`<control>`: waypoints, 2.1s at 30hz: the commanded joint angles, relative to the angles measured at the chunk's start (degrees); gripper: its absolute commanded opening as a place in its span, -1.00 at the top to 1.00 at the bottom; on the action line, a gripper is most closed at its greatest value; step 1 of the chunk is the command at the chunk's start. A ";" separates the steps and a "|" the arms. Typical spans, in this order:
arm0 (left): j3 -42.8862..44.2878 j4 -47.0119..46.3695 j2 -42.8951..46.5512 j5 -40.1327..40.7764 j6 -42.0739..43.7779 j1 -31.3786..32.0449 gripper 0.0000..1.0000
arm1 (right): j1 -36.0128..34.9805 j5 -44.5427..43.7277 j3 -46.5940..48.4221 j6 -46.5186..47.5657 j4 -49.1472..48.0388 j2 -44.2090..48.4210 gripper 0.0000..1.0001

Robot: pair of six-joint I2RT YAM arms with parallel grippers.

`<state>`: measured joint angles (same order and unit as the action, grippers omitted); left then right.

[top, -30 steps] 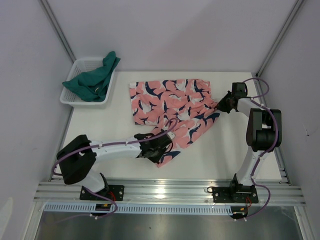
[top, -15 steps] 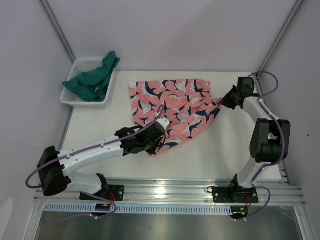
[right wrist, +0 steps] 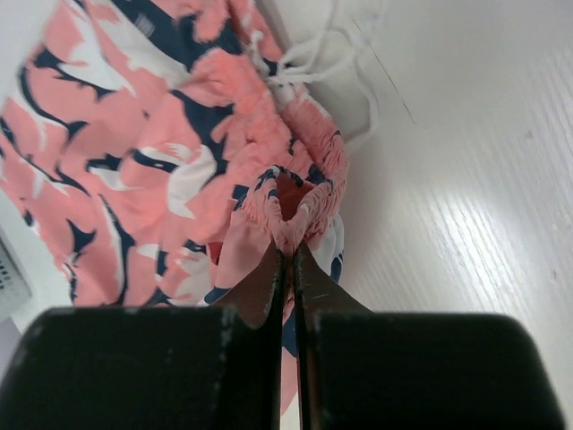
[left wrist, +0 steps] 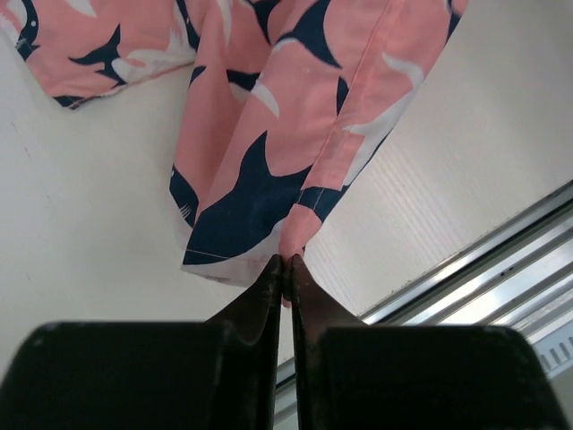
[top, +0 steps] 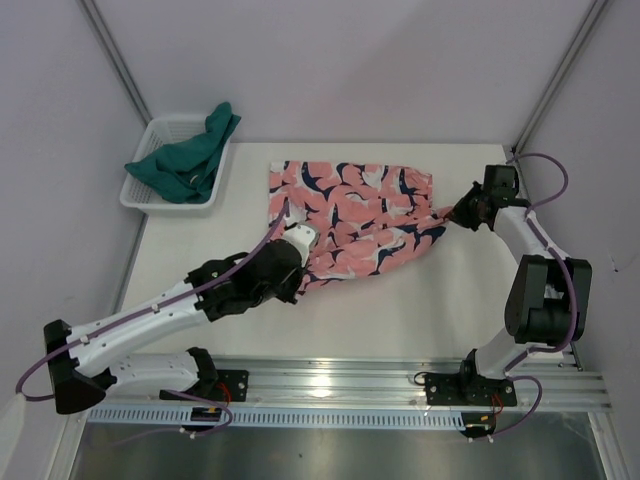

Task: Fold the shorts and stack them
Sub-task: Flatten the shorts out

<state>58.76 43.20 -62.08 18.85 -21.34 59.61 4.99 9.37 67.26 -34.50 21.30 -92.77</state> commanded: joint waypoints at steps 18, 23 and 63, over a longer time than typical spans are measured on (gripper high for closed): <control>-7.52 -7.34 1.09 -9.09 1.22 4.36 -0.09 | -0.16 0.65 -4.60 0.22 -4.78 -0.65 1.00; -10.15 -8.04 -2.51 -7.08 -3.17 10.34 -0.08 | -0.25 0.74 -4.60 -0.04 -5.30 -1.80 1.00; -40.31 -32.75 19.28 -1.01 -41.05 9.99 -0.03 | -0.16 1.62 -8.82 -1.18 -10.58 -2.68 1.00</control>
<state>18.35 15.35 -43.68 16.84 -57.12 69.93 4.95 10.63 58.81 -35.40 12.10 -95.33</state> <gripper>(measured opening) 0.516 0.021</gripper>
